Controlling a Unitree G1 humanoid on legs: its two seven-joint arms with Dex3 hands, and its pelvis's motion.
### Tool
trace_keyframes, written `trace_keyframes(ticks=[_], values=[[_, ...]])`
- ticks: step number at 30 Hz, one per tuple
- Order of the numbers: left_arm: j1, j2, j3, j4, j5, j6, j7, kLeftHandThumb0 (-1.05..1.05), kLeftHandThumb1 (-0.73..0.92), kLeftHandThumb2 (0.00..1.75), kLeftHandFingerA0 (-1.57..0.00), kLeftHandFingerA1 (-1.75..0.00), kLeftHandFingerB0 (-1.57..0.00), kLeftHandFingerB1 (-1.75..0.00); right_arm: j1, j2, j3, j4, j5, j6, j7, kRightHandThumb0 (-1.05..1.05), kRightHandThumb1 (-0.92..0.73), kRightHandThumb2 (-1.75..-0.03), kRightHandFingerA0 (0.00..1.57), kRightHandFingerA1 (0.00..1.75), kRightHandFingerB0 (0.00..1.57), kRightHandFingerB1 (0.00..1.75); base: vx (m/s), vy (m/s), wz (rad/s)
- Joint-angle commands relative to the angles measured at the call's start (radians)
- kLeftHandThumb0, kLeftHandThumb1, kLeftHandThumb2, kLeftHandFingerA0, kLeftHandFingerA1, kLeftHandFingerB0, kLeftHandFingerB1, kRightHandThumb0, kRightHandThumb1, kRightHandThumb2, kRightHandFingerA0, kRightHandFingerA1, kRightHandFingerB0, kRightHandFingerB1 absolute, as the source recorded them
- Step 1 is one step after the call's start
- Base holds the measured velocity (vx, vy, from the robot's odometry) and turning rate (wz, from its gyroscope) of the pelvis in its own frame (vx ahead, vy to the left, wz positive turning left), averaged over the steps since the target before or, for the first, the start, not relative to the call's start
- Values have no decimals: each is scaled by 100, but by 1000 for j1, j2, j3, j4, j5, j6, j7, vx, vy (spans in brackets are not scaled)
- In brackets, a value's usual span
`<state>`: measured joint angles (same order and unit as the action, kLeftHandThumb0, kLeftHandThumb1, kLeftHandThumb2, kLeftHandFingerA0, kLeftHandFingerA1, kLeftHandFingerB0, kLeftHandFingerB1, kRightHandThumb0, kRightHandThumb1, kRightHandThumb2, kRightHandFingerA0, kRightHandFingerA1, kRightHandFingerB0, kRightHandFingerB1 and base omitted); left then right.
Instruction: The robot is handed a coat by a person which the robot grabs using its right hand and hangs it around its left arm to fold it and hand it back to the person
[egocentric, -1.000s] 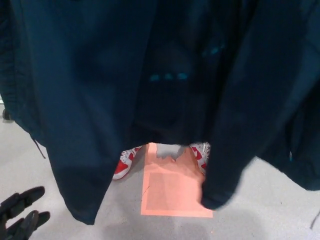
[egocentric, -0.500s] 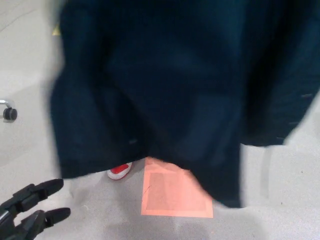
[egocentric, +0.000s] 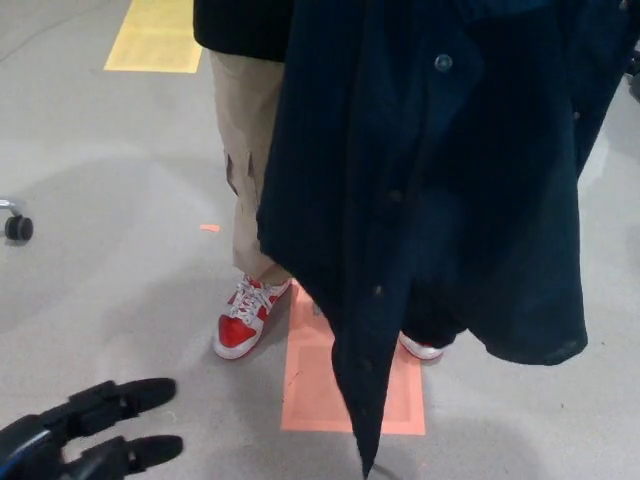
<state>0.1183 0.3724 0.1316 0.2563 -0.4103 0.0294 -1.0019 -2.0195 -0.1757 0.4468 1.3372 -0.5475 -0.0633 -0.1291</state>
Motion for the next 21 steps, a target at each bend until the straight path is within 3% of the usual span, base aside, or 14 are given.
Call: trace_keyframes(ticks=[1, 2, 6, 7, 9, 10, 11, 14, 15, 16, 17, 18, 20, 21], values=[[-36, -4, -64, -51, -19, 54, -46, -36, 55, 111, -1, -49, 0, -47, -43, 76, -50, -21, 33, -29, 34, -37, -82, -64, 117, 79, 104, 79, 0, 0, 0], [-53, -20, -96, -77, -10, 61, -35, -36, 55, 111, -1, -49, 0, -47, -36, 106, -59, -26, 36, -45, 39, -39, -82, -65, 108, 119, 100, 97, 0, 0, 0], [-87, -67, -175, -141, 27, 71, 25, -37, 54, 110, 0, -48, 0, -48, -21, 167, -64, -37, 25, -70, 37, -26, -69, -60, 87, 156, 73, 132, 0, 0, 0], [-98, -78, -190, -151, 29, 80, 37, -37, 54, 110, 0, -48, 0, -48, -21, 178, -67, -37, 26, -71, 44, -24, -67, -62, 92, 143, 84, 104, 0, 0, 0], [-122, -97, -216, -164, 31, 92, 52, -37, 55, 111, 0, -48, 0, -48, -21, 194, -73, -37, 25, -76, 54, -24, -68, -60, 89, 148, 82, 103, 0, 0, 0], [-145, -112, -240, -177, 43, 107, 71, -37, 54, 111, 0, -48, 0, -48, -26, 207, -77, -36, 27, -67, 67, -28, -70, -61, 98, 121, 90, 67, 0, 0, 0], [-162, -127, -267, -201, 47, 143, 91, -38, 53, 110, 0, -49, 0, -49, -23, 224, -80, -35, 28, -63, 64, -31, -81, -63, 104, 96, 92, 66, 0, 0, 0], [-197, -154, -313, -208, 51, 166, 105, -38, 55, 111, -1, -49, 0, -50, -21, 253, -89, -33, 31, -60, 73, -35, -86, -65, 99, 103, 86, 84, 0, 0, 0], [-206, -157, -322, -206, 48, 176, 105, -73, 89, 66, -15, -38, -9, -28, -19, 259, -92, -32, 32, -62, 74, -35, -85, -65, 99, 116, 86, 84, 0, 0, 0], [-215, -165, -335, -200, 44, 188, 104, -76, 72, 99, -10, -46, -4, -39, -15, 264, -89, -32, 27, -61, 74, -34, -83, -65, 106, 97, 90, 72, 0, 0, 0], [-222, -174, -349, -192, 41, 199, 102, -76, 72, 99, -10, -46, -4, -39, -10, 267, -83, -32, 19, -59, 73, -34, -83, -65, 106, 97, 90, 72, 0, 0, 0], [-237, -183, -360, -188, 42, 217, 113, -37, 55, 111, 0, -49, 0, -49, -8, 273, -84, -32, 19, -62, 77, -34, -82, -64, 109, 92, 92, 72, 0, 0, 0], [-279, -212, -385, -163, 50, 234, 126, -37, 54, 110, 0, -49, 0, -48, -5, 292, -73, -33, 9, -72, 75, -31, -77, -62, 108, 82, 93, 72, 0, 0, 0], [-286, -218, -387, -158, 50, 240, 131, -37, 54, 110, 0, -49, 0, -48, -5, 296, -72, -34, 8, -73, 74, -31, -77, -63, 101, 104, 89, 84, 0, 0, 0]])
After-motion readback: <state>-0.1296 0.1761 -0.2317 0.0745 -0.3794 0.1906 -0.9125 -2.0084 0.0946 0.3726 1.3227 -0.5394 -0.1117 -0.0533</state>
